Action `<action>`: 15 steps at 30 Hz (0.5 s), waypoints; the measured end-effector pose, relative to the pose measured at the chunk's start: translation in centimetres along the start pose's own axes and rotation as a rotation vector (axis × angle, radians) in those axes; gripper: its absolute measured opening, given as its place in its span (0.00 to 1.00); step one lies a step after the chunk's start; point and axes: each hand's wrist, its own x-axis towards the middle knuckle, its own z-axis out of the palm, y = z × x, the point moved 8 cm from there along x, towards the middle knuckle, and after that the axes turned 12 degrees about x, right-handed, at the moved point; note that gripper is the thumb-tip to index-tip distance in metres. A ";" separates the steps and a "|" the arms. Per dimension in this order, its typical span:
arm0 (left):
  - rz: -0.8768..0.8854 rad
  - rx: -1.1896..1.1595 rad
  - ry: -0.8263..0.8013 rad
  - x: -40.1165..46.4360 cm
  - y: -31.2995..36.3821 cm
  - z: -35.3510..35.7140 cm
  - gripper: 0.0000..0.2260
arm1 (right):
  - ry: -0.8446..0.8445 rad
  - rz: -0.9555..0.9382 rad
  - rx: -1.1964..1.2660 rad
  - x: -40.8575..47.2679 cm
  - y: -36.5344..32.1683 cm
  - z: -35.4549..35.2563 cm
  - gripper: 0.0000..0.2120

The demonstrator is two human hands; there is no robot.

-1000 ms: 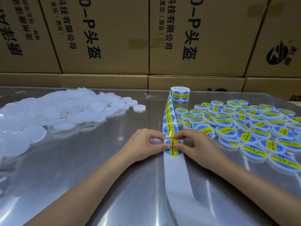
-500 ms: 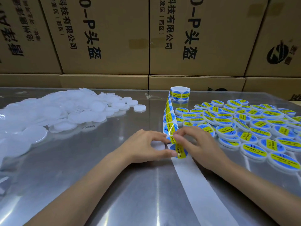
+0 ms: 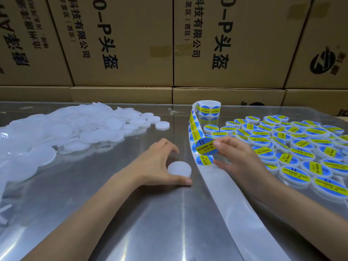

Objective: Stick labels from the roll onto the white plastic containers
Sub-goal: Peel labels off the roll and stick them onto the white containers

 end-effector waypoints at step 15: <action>0.196 -0.117 0.389 -0.9 4.1 -3.1 0.25 | -0.097 0.280 0.056 -0.3 2.6 0.4 0.15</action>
